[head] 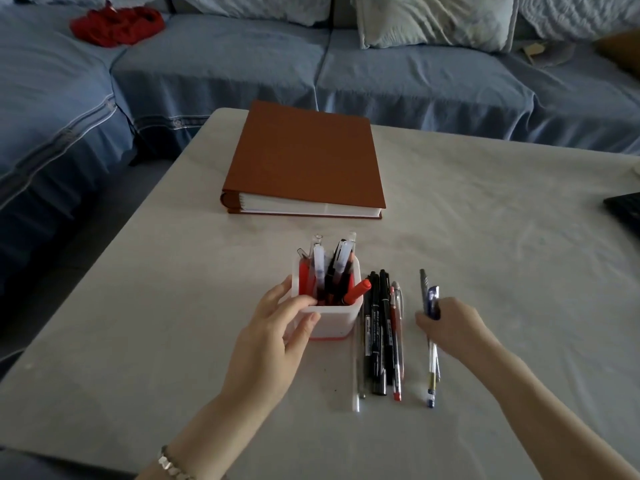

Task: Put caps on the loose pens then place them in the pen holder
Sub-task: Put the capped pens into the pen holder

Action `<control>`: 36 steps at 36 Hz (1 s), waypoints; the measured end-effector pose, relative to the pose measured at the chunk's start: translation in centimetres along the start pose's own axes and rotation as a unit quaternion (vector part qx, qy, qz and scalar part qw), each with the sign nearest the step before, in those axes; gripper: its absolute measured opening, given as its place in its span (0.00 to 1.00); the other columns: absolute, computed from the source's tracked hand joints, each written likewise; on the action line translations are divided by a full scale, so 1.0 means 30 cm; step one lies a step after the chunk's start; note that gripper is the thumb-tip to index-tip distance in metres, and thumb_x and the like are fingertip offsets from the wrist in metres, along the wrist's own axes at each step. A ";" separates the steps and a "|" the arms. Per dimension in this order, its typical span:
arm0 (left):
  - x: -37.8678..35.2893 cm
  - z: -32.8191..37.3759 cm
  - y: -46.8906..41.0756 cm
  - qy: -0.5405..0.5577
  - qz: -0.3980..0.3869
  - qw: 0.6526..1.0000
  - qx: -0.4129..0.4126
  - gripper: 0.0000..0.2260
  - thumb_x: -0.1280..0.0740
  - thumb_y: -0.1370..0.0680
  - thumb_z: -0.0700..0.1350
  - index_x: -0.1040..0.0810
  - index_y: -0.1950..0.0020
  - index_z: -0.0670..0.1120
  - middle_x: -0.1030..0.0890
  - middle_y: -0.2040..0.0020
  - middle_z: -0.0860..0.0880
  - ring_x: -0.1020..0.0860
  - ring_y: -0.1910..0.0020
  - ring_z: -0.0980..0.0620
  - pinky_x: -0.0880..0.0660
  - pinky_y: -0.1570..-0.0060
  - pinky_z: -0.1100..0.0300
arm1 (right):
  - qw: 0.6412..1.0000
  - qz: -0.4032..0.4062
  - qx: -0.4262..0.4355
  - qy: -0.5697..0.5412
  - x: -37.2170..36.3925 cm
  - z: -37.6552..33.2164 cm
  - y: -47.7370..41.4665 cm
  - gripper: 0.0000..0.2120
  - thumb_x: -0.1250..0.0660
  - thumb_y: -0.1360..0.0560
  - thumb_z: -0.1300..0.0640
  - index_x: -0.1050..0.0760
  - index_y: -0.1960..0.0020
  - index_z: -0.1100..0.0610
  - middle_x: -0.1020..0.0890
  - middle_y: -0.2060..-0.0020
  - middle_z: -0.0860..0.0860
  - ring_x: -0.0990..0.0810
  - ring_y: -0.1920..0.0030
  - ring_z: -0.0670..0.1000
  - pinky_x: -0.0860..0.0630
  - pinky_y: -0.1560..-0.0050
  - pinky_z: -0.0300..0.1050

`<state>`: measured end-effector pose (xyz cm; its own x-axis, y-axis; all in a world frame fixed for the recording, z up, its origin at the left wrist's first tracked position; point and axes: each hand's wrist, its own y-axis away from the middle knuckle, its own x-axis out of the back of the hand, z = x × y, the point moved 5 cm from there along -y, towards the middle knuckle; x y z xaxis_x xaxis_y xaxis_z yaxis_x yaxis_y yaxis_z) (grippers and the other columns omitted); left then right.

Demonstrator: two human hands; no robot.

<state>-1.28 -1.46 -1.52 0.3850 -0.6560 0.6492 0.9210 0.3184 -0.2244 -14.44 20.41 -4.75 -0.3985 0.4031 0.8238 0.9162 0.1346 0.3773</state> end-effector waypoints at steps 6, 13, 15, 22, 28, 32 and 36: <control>0.002 0.009 0.004 0.001 -0.012 1.000 -0.006 0.10 0.41 0.26 0.58 0.26 0.48 0.58 0.30 0.38 0.59 0.23 0.57 0.60 0.26 0.60 0.69 | 0.924 0.171 0.192 -0.282 0.253 -0.174 0.134 0.11 0.37 0.25 0.58 0.27 0.66 0.57 0.22 0.80 0.43 0.28 0.80 0.43 0.33 0.77 0.28; 0.000 0.012 0.002 -0.025 0.022 0.999 -0.031 0.09 0.42 0.27 0.57 0.28 0.51 0.56 0.30 0.41 0.57 0.27 0.49 0.55 0.25 0.58 0.66 | 0.859 0.138 0.321 -0.374 0.255 -0.389 0.258 0.05 0.31 0.30 0.61 0.23 0.61 0.53 0.19 0.73 0.42 0.22 0.73 0.42 0.27 0.69 0.30; -0.001 0.013 -0.002 -0.028 0.016 0.999 -0.037 0.06 0.38 0.28 0.54 0.29 0.53 0.55 0.28 0.41 0.55 0.27 0.51 0.57 0.25 0.59 0.70 | 0.897 0.118 0.301 -0.300 0.173 -0.407 0.229 0.04 0.30 0.30 0.57 0.23 0.62 0.49 0.19 0.72 0.41 0.21 0.70 0.42 0.26 0.66 0.31; 0.016 0.017 -0.011 -0.005 0.006 0.999 -0.038 0.11 0.31 0.28 0.37 0.26 0.58 0.53 0.26 0.47 0.54 0.30 0.51 0.70 0.35 0.54 0.80 | 0.902 0.175 0.282 -0.275 0.118 -0.403 0.196 0.08 0.31 0.29 0.55 0.27 0.53 0.48 0.20 0.65 0.42 0.21 0.63 0.43 0.27 0.63 0.29; 0.068 0.131 -0.024 0.007 0.021 0.995 -0.095 0.07 0.38 0.26 0.43 0.26 0.52 0.53 0.27 0.40 0.53 0.34 0.41 0.69 0.39 0.48 0.83 | 0.861 0.272 0.352 -0.247 0.150 -0.385 0.237 0.13 0.33 0.28 0.60 0.27 0.45 0.50 0.22 0.57 0.43 0.26 0.55 0.41 0.29 0.51 0.31; 0.064 0.217 -0.063 0.027 0.025 0.993 -0.115 0.06 0.37 0.26 0.44 0.25 0.52 0.54 0.28 0.42 0.57 0.28 0.46 0.67 0.35 0.53 0.82 | 0.858 0.291 0.384 -0.179 0.169 -0.356 0.253 0.19 0.44 0.24 0.53 0.31 0.35 0.57 0.30 0.39 0.45 0.35 0.38 0.43 0.31 0.39 0.42; -0.001 0.274 -0.096 0.059 -0.023 0.991 -0.117 0.06 0.36 0.24 0.43 0.21 0.50 0.50 0.28 0.40 0.56 0.29 0.44 0.68 0.35 0.48 0.81 | 0.892 0.180 0.355 -0.214 0.213 -0.252 0.225 0.33 0.48 0.29 0.32 0.49 0.29 0.45 0.45 0.29 0.38 0.46 0.28 0.40 0.38 0.29 0.52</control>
<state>-4.43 3.26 5.08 0.3348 -0.7452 0.5767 0.9207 0.1284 -0.3686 -11.10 17.04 6.26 -0.1600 0.8237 0.5439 0.8369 0.4054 -0.3678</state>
